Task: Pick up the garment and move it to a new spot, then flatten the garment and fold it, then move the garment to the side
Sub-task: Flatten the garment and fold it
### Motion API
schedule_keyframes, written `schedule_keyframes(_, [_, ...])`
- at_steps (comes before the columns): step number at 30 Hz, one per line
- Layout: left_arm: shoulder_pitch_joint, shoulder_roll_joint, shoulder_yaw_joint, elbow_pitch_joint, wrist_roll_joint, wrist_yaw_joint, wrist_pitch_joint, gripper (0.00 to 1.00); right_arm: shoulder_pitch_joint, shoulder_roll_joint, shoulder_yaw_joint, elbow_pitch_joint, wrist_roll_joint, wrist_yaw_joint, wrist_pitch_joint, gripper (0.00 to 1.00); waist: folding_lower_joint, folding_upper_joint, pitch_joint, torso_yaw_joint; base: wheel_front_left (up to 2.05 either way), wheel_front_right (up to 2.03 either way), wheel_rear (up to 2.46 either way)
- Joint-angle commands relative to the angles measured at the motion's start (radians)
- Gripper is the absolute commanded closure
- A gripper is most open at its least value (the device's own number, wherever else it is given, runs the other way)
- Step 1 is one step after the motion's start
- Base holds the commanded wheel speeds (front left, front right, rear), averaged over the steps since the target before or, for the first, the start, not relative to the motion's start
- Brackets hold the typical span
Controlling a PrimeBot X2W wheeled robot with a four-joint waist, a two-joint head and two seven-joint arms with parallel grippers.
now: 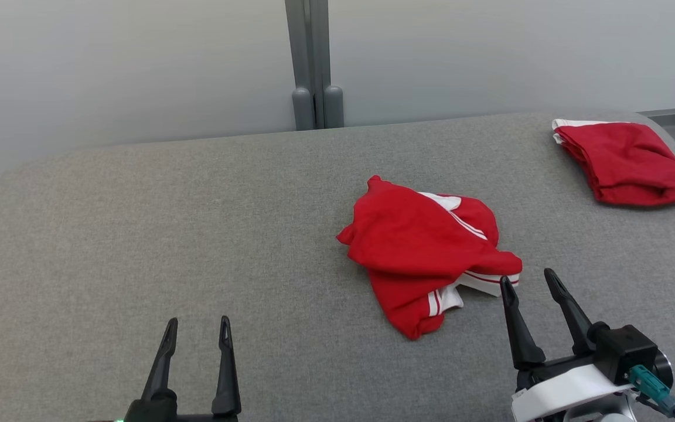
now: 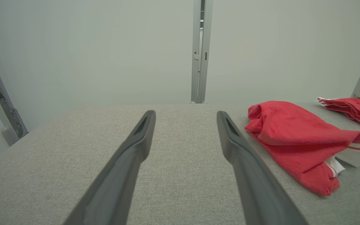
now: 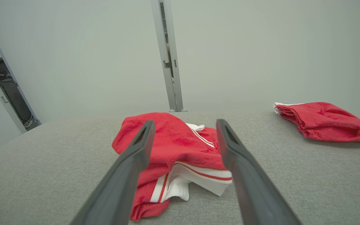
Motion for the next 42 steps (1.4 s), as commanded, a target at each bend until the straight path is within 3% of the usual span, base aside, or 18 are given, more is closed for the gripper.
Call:
schedule_keyframes(1, [-0.019, 0.000, 0.002, 0.001, 0.000, 0.002, 0.000, 0.00, 0.003, -0.004, -0.003, -0.002, 0.010, -0.001, 0.000, 0.00, 0.0000, 0.0000, 0.002, 0.001, 0.00, 0.00, 0.00])
schedule_keyframes(7, [-0.027, 0.000, -0.014, 0.000, 0.008, -0.005, 0.000, 0.00, -0.027, -0.020, -0.009, 0.041, 0.070, -0.001, 0.000, 0.00, 0.0000, 0.0000, 0.017, 0.005, 0.00, 0.00, 0.00])
schedule_keyframes(16, [-0.048, 0.000, -0.041, 0.013, 0.019, -0.014, 0.000, 0.00, -0.170, -0.117, 0.010, 0.247, 0.312, -0.001, 0.000, 0.00, 0.0000, 0.0000, 0.085, 0.006, 0.00, 0.00, 0.00])
schedule_keyframes(24, [-0.094, 0.001, -0.064, 0.015, 0.024, -0.016, 0.000, 0.00, -0.325, -0.205, 0.170, 0.417, 0.708, -0.001, 0.010, 0.00, 0.0000, 0.0000, 0.149, 0.013, 0.00, 0.00, 0.00])
schedule_keyframes(32, [-0.129, 0.001, -0.087, 0.016, 0.029, -0.014, 0.000, 0.00, -0.403, -0.293, 0.331, 0.378, 1.082, -0.001, 0.102, 0.00, 0.0000, 0.0000, 0.197, 0.032, 0.00, 0.00, 0.00])
schedule_keyframes(33, [-0.132, 0.001, -0.088, 0.016, 0.030, -0.012, 0.000, 0.00, -0.405, -0.302, 0.345, 0.365, 1.120, -0.001, 0.114, 0.07, 0.0000, 0.0000, 0.200, 0.033, 0.00, 0.00, 0.00])
schedule_keyframes(35, [-0.139, 0.001, -0.089, 0.018, 0.030, -0.009, 0.000, 0.00, -0.412, -0.330, 0.376, 0.334, 1.157, -0.001, 0.117, 1.00, 0.0000, 0.0000, 0.205, 0.035, 0.00, 0.00, 0.00])
schedule_keyframes(42, [-0.147, 0.001, -0.091, 0.014, 0.030, 0.001, 0.000, 0.00, -0.451, -0.414, 0.411, 0.254, 1.217, -0.001, 0.049, 1.00, 0.0000, 0.0000, 0.213, 0.026, 0.00, 0.00, 0.00])
